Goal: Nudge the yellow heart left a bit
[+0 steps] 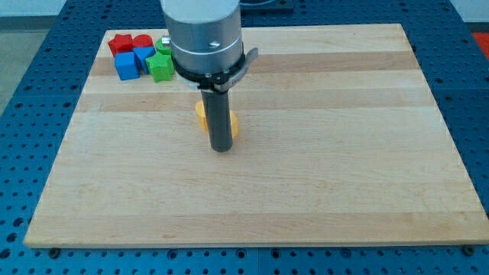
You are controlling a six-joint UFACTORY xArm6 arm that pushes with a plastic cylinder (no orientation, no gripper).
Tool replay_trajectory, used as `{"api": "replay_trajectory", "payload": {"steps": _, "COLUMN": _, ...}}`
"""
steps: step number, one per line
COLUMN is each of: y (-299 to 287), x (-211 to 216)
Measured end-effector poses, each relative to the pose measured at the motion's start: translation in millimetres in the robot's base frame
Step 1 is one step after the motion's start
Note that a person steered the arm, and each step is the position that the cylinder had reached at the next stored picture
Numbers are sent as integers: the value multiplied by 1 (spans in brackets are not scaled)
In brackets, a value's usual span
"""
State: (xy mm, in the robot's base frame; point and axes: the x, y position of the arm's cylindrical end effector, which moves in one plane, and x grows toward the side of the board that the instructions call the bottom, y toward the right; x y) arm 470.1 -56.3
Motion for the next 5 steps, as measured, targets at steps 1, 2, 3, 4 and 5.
{"api": "replay_trajectory", "payload": {"steps": 1, "y": -47, "x": -19}}
{"api": "replay_trajectory", "payload": {"steps": 2, "y": -36, "x": -27}}
{"api": "replay_trajectory", "payload": {"steps": 3, "y": -5, "x": -12}}
{"api": "replay_trajectory", "payload": {"steps": 4, "y": 37, "x": 4}}
{"api": "replay_trajectory", "payload": {"steps": 5, "y": 61, "x": 2}}
